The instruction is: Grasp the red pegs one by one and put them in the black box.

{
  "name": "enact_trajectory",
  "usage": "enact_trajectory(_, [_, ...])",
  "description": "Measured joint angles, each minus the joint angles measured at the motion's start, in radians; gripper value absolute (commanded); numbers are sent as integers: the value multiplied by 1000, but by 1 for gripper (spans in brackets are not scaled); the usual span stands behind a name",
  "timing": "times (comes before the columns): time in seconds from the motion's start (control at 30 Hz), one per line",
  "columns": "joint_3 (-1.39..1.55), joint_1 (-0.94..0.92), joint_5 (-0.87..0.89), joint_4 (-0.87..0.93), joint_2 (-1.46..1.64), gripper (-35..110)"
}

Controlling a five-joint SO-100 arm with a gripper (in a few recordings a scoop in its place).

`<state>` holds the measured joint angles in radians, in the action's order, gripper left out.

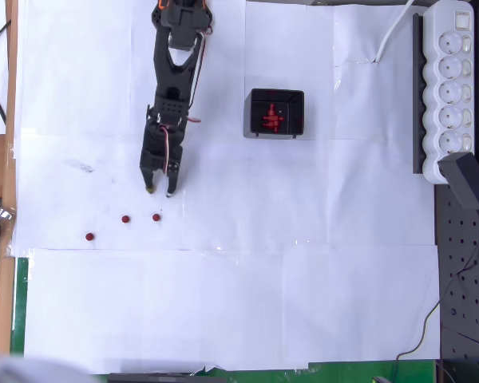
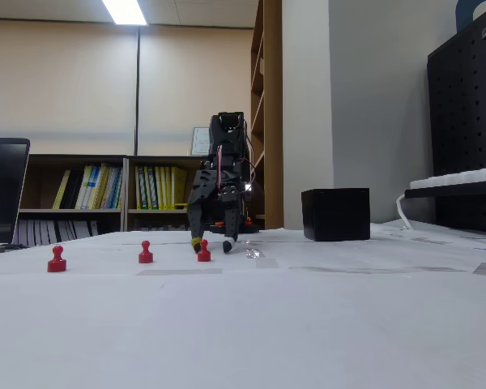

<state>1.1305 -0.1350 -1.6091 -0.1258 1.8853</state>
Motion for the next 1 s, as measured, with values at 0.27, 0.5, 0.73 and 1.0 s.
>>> enact_trajectory(0.27, [106,8,0,0,81,14])
enact_trajectory(0.5, [198,8,0,-2,149,14])
enact_trajectory(0.73, [258,8,18,-2,195,14])
enact_trajectory(1.0, [282,8,31,-28,230,13])
